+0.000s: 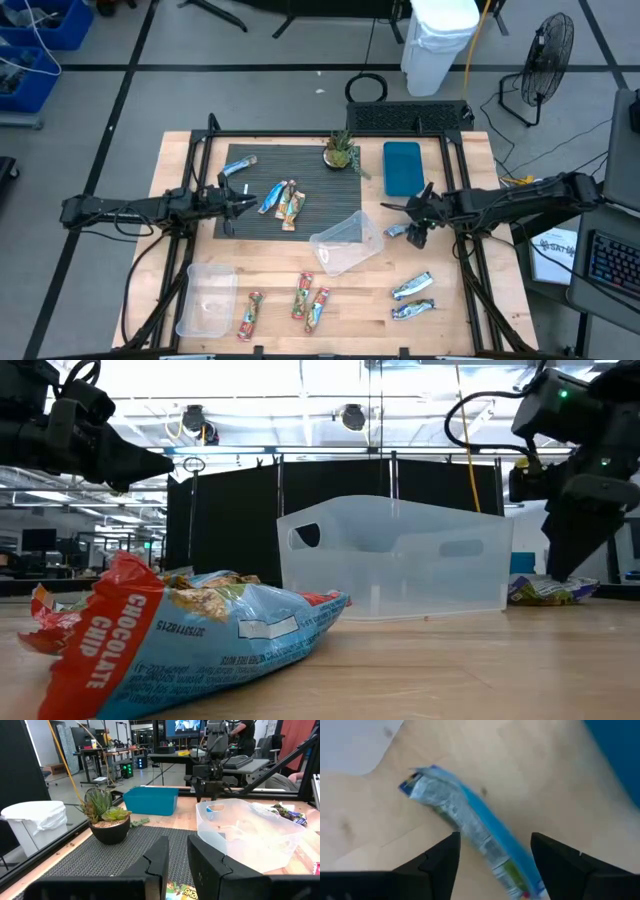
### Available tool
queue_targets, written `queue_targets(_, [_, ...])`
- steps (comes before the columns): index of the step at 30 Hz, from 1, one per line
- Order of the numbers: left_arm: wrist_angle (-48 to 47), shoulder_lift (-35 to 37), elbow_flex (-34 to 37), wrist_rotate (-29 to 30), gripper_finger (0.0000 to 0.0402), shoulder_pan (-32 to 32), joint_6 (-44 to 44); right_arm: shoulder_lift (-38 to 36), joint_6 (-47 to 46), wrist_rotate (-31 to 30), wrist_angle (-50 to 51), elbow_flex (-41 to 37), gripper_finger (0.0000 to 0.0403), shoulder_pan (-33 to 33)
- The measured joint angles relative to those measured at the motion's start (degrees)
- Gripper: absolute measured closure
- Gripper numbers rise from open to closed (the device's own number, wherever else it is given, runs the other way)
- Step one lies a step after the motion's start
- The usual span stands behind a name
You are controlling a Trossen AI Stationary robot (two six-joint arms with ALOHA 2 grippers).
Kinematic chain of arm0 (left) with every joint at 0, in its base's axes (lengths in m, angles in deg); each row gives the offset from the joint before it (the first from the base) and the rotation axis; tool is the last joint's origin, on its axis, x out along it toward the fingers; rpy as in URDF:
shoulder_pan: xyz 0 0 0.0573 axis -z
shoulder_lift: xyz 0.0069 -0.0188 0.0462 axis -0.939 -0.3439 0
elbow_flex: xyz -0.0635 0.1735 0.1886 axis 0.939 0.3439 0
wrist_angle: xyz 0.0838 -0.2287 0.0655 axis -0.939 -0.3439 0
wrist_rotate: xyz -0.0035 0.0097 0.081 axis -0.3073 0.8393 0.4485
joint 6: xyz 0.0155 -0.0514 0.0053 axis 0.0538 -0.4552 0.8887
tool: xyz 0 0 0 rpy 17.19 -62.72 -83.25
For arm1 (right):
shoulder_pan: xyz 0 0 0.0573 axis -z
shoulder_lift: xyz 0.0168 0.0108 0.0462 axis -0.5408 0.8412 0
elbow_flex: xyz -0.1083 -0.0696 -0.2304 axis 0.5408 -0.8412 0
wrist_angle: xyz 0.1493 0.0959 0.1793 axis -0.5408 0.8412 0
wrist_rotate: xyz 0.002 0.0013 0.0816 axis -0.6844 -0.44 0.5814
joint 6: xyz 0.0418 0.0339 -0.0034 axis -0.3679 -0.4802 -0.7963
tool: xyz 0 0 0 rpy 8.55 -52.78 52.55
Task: Pick and place Granola Bars by type
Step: Put the top blue granola bar into the blue bin
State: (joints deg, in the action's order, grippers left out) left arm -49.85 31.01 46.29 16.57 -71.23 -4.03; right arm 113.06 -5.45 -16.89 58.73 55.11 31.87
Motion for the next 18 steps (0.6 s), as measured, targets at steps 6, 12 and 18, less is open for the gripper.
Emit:
queue_targets(6, [0.0, 0.0, 0.0, 0.0, 0.0325, 0.0, 0.0, 0.1, -0.8, 0.7, -0.3, -1.6, 0.0174, 0.0])
queue_targets(12, [0.0, 0.0, 0.0, 0.0, 0.0325, 0.0, 0.0, 0.0, -2.6, 0.4, -3.8, -5.8, 0.0188, 0.0])
queue_targets(18, [0.0, 0.0, 0.0, 0.0, 0.0325, 0.0, 0.0, -0.5, -5.5, 0.2, -5.1, -6.3, 0.0193, 0.0])
